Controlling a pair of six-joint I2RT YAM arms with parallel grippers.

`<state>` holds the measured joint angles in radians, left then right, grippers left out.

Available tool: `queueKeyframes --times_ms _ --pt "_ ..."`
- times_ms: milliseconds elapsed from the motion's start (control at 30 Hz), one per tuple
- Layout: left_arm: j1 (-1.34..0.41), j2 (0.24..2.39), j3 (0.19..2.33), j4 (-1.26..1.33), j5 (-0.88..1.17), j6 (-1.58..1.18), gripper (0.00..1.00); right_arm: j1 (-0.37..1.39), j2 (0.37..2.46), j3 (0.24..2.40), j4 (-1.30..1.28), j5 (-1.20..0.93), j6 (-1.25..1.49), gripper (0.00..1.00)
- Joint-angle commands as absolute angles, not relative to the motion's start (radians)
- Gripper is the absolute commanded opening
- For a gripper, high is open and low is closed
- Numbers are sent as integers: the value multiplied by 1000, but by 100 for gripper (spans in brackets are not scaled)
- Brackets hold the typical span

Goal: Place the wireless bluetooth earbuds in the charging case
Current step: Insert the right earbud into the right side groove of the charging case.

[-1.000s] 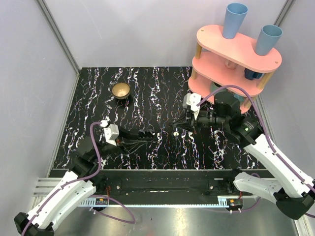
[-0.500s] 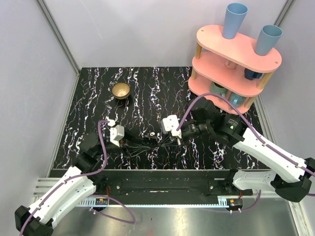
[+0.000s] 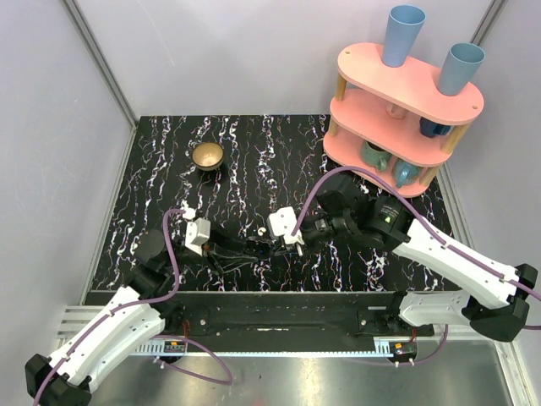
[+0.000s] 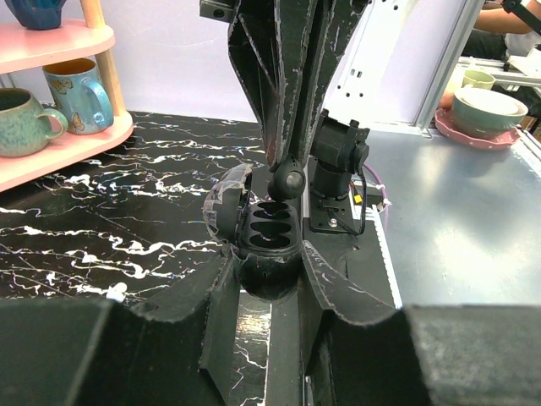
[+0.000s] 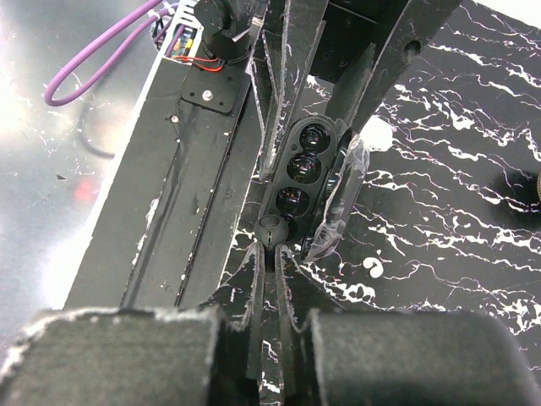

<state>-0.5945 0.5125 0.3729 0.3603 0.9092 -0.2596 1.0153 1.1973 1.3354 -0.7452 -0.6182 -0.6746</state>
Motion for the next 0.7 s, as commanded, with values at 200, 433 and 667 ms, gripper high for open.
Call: queueKeyframes --times_ms 200,433,667 --pt "-600 512 402 420 928 -272 11 1042 1204 1365 -649 -571 -699 0" --pt "-601 518 400 425 910 -268 11 1052 1246 1367 -647 -552 -690 0" --pt "-601 479 387 414 845 -235 11 1066 1270 1373 -687 -538 -686 0"
